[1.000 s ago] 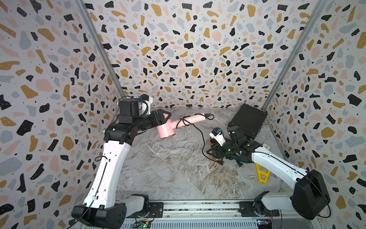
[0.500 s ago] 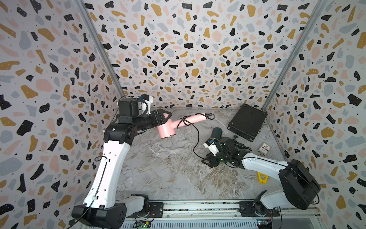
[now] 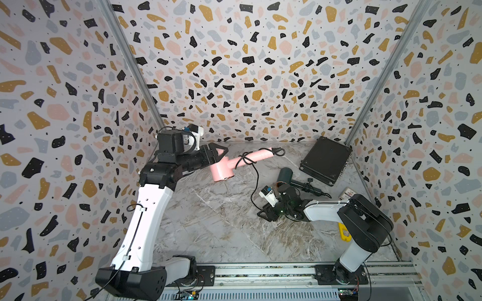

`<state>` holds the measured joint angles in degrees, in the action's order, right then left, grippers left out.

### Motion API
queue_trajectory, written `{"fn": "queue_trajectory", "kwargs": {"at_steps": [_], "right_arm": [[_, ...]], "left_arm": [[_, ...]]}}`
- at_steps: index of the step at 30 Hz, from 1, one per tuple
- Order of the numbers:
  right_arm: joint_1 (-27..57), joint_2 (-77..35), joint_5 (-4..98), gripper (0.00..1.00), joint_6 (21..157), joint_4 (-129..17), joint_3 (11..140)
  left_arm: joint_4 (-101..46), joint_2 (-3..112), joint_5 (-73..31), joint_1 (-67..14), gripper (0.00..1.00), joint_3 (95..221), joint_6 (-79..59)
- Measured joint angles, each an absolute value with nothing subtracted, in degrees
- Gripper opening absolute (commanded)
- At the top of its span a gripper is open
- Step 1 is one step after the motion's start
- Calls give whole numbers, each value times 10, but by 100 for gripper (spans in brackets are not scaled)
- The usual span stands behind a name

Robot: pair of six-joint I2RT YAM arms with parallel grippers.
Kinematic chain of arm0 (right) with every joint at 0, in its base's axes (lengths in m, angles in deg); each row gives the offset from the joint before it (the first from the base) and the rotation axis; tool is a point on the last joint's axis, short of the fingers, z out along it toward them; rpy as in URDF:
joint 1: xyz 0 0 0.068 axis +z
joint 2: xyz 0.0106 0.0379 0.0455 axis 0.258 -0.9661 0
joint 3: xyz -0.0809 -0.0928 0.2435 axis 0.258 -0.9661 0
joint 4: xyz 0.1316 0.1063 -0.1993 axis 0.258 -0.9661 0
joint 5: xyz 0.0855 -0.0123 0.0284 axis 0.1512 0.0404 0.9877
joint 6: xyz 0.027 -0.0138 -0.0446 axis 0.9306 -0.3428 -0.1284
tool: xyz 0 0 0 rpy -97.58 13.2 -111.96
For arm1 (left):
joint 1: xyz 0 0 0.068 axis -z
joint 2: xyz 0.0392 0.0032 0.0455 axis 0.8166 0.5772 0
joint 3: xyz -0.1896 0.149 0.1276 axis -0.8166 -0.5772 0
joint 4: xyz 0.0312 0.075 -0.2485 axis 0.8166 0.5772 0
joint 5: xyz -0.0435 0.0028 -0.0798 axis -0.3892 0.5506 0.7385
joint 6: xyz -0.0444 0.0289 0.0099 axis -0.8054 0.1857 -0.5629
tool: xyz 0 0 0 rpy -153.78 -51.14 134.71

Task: Wrap the cord around the hair dryer
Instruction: Wrap the power cord around the hair dryer.

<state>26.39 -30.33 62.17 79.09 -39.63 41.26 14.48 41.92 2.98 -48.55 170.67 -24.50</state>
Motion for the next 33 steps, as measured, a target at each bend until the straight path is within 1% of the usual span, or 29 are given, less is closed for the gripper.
{"fn": "queue_trajectory", "kwargs": {"at_steps": [5,8,9,13,17,21,23,27,33], "right_arm": [[263,-317,622,43,790,-397,436],[263,-323,622,43,791,-399,444],[263,-326,623,44,791,-400,447],[263,-335,623,60,792,-400,460],[263,-342,621,60,791,-399,472],[263,-369,622,53,795,-393,499],[263,-382,623,47,800,-387,509],[263,-400,624,30,807,-380,523],[263,-404,623,11,812,-376,525]], "left_arm": [[121,419,50,-486,0,1693,-266],[98,419,64,-486,0,1682,-285],[89,419,69,-486,0,1677,-292],[71,420,83,-486,0,1668,-312],[70,420,84,-486,0,1668,-311],[69,420,93,-486,0,1668,-313],[65,420,98,-486,0,1667,-316],[46,420,112,-486,0,1659,-332],[29,420,127,-486,0,1654,-347]]}}
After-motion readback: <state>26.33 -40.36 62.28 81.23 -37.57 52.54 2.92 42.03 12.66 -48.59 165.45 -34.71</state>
